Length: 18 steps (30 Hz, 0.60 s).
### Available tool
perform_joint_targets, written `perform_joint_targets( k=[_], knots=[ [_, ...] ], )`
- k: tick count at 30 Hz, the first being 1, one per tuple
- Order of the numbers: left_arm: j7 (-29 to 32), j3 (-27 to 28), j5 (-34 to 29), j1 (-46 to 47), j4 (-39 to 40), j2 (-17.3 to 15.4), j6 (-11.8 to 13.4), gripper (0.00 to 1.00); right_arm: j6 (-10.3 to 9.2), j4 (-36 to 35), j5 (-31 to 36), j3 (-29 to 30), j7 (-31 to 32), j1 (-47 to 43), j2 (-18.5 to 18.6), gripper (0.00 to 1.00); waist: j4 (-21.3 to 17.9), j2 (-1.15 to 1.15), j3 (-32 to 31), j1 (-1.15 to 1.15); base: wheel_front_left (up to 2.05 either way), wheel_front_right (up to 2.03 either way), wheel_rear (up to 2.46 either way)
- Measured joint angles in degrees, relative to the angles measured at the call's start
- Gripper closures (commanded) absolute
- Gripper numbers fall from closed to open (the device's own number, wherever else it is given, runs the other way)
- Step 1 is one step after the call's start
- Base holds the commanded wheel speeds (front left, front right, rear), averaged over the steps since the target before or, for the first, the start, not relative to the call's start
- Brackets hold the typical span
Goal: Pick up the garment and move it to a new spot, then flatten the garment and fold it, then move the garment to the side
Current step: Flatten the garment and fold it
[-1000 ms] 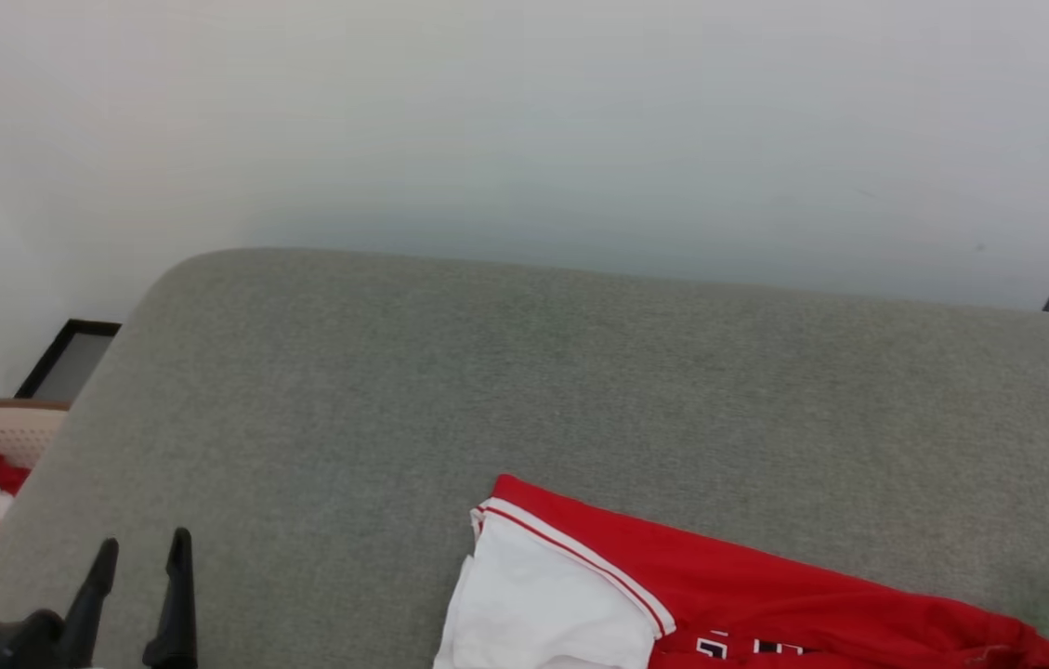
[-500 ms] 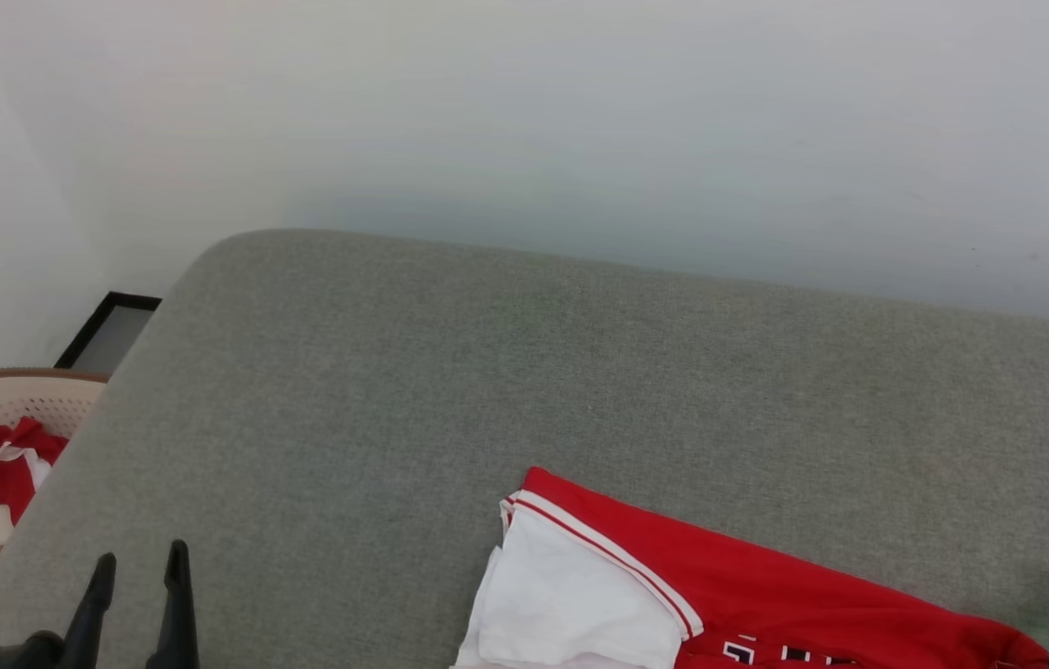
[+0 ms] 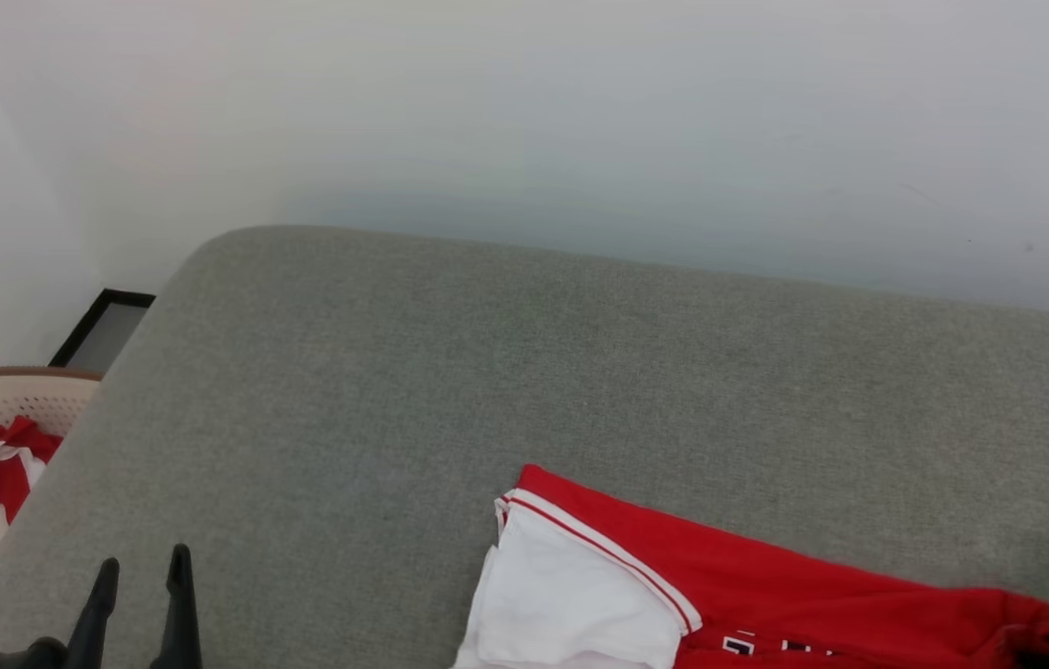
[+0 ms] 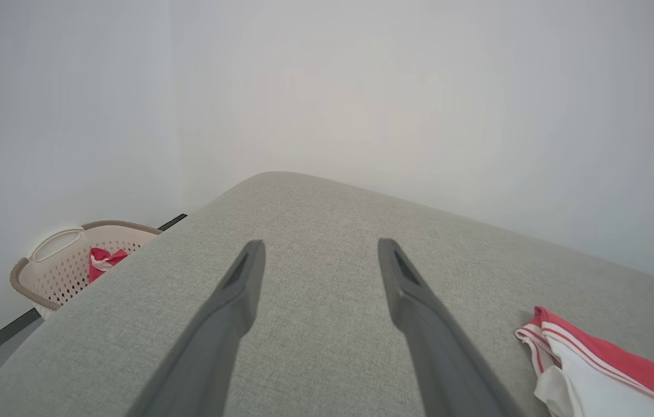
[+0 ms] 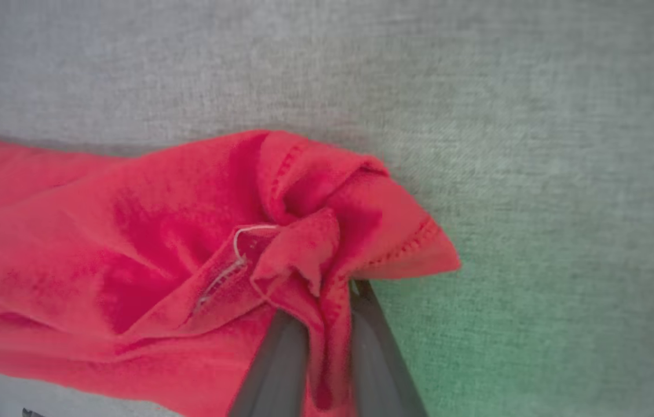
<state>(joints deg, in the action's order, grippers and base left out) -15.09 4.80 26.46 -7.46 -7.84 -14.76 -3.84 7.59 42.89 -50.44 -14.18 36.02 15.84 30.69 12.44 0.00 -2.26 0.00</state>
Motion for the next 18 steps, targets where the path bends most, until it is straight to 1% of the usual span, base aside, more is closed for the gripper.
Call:
perform_joint_targets(
  k=[6,11,18],
  knots=[
    [0.01,0.57,-0.94,-0.09,-0.19,0.56,-0.73,0.00,0.00,3.78,0.38,0.90,-2.33,1.85,2.37,1.00,-0.28,0.00,-0.07,0.00,0.00,0.00,0.00],
    [0.00,0.83,-1.29,-0.25,-0.38,0.81,-1.21,0.00,-0.04,6.57,1.19,0.92,-3.80,3.15,3.52,1.00,-0.42,0.00,-0.23,0.00,0.00,0.00,0.00],
    [0.00,1.08,-1.77,-0.84,-0.67,0.98,-1.55,0.00,-0.04,8.60,1.82,0.38,-4.53,3.54,5.59,1.00,-0.79,0.00,-0.77,0.00,0.00,0.00,0.00]
  ],
)
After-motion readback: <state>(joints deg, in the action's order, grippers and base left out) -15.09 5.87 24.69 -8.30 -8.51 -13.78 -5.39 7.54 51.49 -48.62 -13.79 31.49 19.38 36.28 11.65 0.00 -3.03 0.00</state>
